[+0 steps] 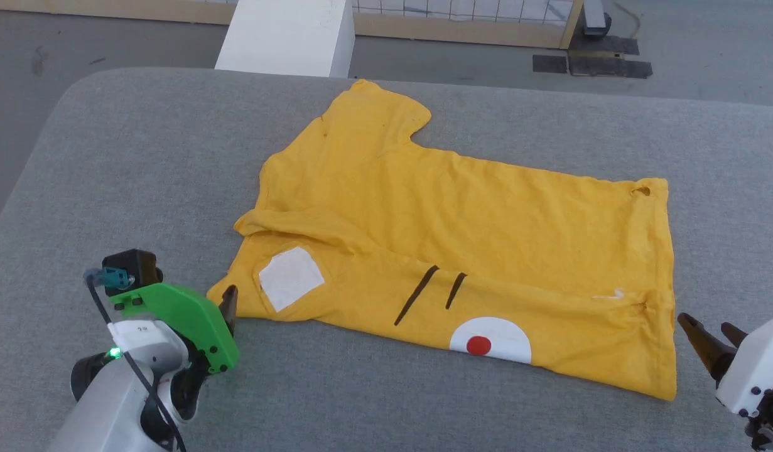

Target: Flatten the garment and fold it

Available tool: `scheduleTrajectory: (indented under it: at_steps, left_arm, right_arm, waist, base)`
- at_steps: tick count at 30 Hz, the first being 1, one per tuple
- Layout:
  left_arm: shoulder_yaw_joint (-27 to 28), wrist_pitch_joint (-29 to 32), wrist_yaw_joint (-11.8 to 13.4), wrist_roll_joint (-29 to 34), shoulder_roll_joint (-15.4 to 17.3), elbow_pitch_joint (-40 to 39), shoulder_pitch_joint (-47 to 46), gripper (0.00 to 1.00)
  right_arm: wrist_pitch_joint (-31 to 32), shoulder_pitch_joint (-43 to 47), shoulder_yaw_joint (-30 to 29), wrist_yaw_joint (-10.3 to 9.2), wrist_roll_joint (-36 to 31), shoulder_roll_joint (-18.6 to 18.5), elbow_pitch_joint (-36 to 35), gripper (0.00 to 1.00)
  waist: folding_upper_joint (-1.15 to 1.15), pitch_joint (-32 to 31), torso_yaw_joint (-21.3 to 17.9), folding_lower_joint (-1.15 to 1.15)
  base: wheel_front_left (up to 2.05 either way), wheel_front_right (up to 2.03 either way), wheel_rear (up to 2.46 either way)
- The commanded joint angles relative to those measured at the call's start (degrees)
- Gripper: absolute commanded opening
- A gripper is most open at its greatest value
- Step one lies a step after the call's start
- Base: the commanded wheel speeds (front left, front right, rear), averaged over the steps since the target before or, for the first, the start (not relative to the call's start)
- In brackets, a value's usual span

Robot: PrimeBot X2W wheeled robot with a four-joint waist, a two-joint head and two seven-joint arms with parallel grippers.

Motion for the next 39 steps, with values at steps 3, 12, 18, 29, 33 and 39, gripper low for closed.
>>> scheduleTrajectory:
  at_steps: [3, 12, 18, 29, 33, 39]
  left_arm:
    - [-1.00, 2.87, 0.35, 0.00, 1.31, 0.49, -0.41, 1.00]
    - [-2.45, 5.46, -1.00, 0.20, 2.04, 5.94, -3.64, 1.00]
    - [-2.67, 7.50, -1.03, -1.38, 1.48, 8.67, -2.97, 0.00]
    - [3.87, 0.28, 0.17, -5.17, 0.78, 0.76, 2.59, 0.00]
    - [4.78, -0.99, 1.02, -5.41, 0.72, -3.45, 4.69, 0.00]
    - [4.19, -0.47, 1.59, -5.49, 0.55, -5.90, 5.94, 0.00]
  right_arm:
    - [0.94, 0.54, -0.24, -0.08, -0.10, 0.64, -1.69, 1.00]
    - [2.32, 0.02, -0.08, -0.08, -0.26, 1.24, -3.81, 1.00]
    - [2.44, -0.17, -0.08, -0.08, -0.32, 1.36, -4.48, 1.00]
    - [3.55, 3.65, 5.18, -0.08, -6.83, -1.25, -5.38, 1.00]
    - [3.00, 2.98, 7.79, -0.08, -9.29, -1.69, -2.67, 1.00]
    - [0.92, 0.51, 10.83, -0.08, -12.24, -2.18, 3.10, 1.00]
  waist:
    - [0.00, 0.83, -0.96, 0.00]
    - [0.00, 3.93, -3.65, 0.00]
    - [0.00, 4.90, -4.43, 0.00]
    - [0.00, 4.77, -3.78, 0.00]
    - [0.00, 5.69, -3.22, 0.00]
    - [0.00, 6.97, -2.15, 0.00]
  base:
    - [0.00, 0.00, 0.00]
    - [0.00, 0.00, 0.00]
    - [0.00, 0.00, 0.00]
    - [0.00, 0.00, 0.00]
    - [0.00, 0.00, 0.00]
    - [0.00, 0.00, 0.00]
